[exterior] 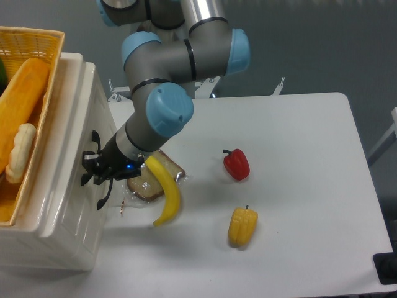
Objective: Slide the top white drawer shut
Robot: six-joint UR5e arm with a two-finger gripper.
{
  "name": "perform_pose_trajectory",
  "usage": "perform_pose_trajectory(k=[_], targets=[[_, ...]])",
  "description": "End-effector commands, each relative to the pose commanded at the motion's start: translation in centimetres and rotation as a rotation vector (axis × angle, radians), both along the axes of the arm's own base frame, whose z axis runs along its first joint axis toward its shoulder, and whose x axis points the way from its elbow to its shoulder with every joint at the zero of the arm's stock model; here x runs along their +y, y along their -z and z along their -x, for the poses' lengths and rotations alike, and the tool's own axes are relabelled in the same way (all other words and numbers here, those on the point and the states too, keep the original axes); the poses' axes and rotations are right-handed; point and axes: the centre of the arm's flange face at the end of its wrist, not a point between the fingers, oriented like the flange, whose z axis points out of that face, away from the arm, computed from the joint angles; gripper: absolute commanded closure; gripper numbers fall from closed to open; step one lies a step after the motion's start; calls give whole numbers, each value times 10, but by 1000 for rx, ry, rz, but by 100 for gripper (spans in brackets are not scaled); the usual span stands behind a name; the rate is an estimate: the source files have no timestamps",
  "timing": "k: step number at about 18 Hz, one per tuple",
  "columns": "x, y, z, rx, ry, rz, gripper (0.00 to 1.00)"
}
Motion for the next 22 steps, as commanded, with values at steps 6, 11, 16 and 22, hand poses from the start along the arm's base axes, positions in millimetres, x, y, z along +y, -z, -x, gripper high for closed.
perform_pose_trajectory(k=[6,11,16,22], targets=[[-58,-24,101,90,-101,-59,72],[-120,-23,166,177,-149,-14,52],[-182,-23,217,217,-229,18,41],[-223,0,259,264,-249,160,28]])
